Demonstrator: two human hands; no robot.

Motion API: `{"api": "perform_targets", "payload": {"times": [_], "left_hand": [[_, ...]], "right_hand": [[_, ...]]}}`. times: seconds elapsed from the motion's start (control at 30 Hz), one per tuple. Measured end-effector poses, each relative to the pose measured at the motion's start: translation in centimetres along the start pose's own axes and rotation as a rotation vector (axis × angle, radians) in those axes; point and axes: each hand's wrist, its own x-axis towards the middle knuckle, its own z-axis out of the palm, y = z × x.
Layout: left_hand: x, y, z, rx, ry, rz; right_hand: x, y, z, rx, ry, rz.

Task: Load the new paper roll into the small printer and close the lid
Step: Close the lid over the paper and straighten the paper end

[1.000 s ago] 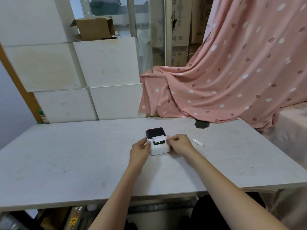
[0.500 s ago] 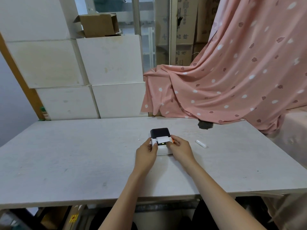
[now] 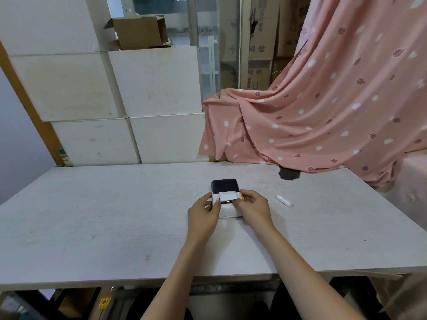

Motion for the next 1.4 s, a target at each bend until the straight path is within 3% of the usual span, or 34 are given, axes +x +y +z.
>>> {"api": "perform_targets", "payload": {"times": [0.4,0.73,1.4], "left_hand": [[0.8,-1.3,0.2,-0.042,0.011,-0.039],[0.7,-1.4,0.2,0.0,0.009,-0.03],[0.3,-1.0,0.0,-0.009,-0.001,-0.017]], "right_hand": [[0.6,-0.8,0.2,0.018,-0.034,0.089],[-0.8,0.8,0.1,-0.127,0.02,-0.083],[-0.8,0.9,-0.2,-0.08,-0.003,-0.098]]}}
